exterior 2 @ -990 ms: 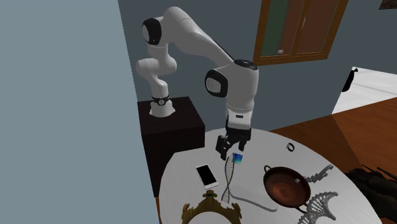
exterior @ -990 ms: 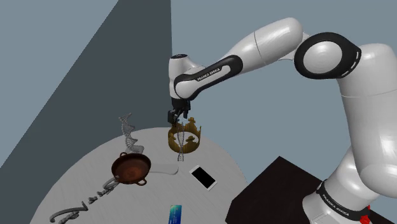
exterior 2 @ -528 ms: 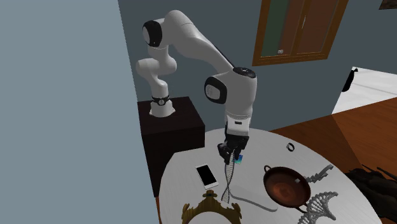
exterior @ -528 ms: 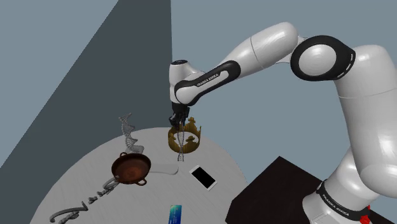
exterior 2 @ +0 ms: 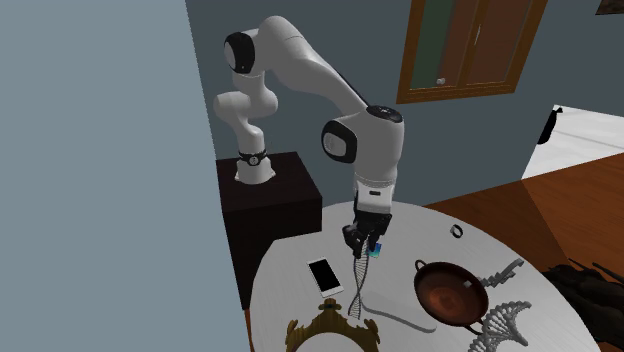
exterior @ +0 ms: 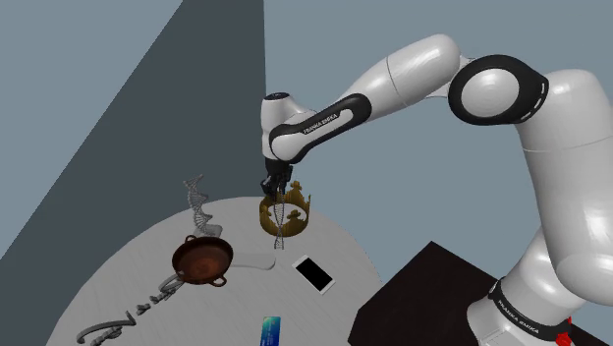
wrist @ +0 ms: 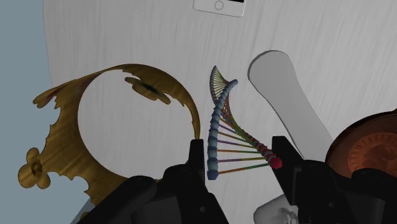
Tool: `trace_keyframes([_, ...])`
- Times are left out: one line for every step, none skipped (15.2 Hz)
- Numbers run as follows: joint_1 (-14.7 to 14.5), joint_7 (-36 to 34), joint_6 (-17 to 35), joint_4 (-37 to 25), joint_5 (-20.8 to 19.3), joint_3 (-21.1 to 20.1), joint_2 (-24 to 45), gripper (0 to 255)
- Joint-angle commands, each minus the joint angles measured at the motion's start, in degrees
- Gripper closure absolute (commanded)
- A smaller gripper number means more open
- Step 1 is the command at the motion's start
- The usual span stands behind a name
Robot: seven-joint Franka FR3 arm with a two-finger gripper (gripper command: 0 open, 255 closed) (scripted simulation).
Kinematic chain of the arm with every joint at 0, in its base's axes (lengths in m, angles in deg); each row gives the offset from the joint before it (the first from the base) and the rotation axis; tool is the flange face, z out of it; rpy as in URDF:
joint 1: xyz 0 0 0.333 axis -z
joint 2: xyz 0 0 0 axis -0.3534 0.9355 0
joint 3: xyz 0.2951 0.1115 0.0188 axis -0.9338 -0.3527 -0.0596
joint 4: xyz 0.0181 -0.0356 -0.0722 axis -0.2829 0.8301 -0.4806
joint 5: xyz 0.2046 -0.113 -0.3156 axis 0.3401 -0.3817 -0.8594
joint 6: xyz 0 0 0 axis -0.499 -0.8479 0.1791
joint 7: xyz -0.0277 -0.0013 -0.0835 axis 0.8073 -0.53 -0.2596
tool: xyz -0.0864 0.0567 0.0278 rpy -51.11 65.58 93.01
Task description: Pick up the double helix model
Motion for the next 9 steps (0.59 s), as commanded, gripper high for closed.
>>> trace_keyframes([0.08,0.09,-0.53,-0.07,0.08,-0.03,-0.39,255])
trace_keyframes([0.12,0.17,-1.06,-0.18,0.19,-0.10,-0.82,255])
trace_keyframes([0.17,0.25,-1.60,-0.30,0.30,-0.18,-1.25,255])
trace_keyframes([0.21,0.32,-2.16,-0.46,0.41,-0.25,-1.65,255])
trace_keyframes([0.25,0.40,-2.72,-0.62,0.51,-0.32,-2.06,255])
trace_keyframes([0.28,0.48,-3.28,-0.79,0.62,-0.39,-2.46,255])
trace_keyframes([0.32,0.56,-3.84,-0.97,0.73,-0.45,-2.85,255])
trace_keyframes([0.35,0.64,-4.42,-1.17,0.83,-0.52,-3.23,255])
trace_keyframes([0.38,0.71,-4.99,-1.38,0.93,-0.58,-3.60,255])
